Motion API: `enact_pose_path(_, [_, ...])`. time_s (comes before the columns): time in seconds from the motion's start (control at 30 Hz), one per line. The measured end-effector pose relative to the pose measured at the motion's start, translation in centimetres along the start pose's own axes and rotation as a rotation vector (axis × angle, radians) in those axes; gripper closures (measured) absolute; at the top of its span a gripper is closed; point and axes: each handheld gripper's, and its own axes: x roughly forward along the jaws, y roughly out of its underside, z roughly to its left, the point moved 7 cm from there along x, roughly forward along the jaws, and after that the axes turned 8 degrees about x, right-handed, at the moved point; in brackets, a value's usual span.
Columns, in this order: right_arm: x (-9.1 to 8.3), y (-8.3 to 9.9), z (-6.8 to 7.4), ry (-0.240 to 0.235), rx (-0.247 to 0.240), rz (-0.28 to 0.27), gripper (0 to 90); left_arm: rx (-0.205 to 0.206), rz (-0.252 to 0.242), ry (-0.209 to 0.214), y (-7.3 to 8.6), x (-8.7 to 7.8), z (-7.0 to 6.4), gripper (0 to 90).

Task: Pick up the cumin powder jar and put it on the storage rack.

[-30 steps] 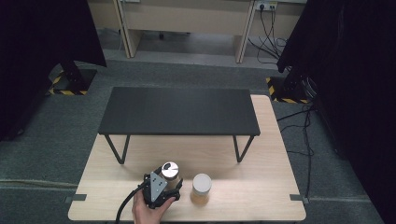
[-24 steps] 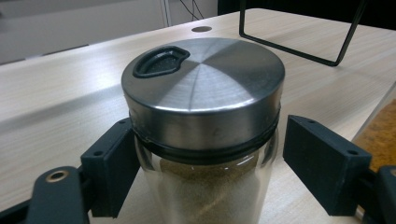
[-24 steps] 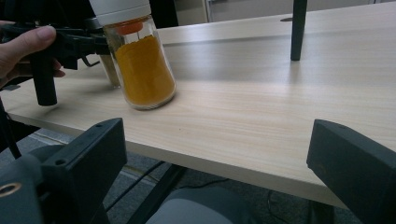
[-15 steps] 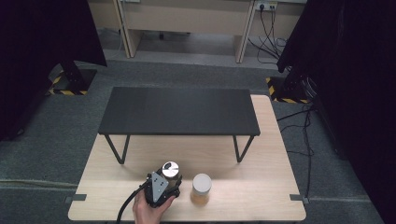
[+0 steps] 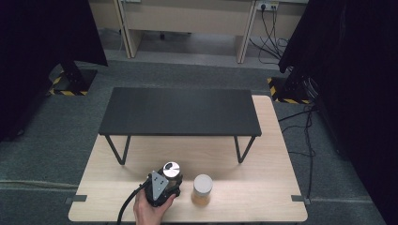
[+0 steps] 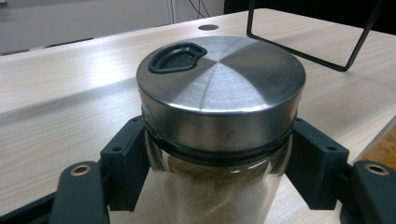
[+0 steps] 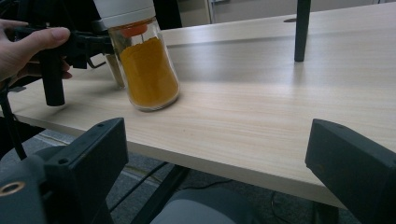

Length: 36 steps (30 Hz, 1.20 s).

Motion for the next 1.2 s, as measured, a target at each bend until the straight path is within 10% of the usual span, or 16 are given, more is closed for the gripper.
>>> enact_pose_path(1.2, [-0.14, 0.03, -0.28, -0.017, 0.019, -0.007, 6.5, 0.012, -0.018, -0.023, 0.32, 0.07, -0.27, 30.3])
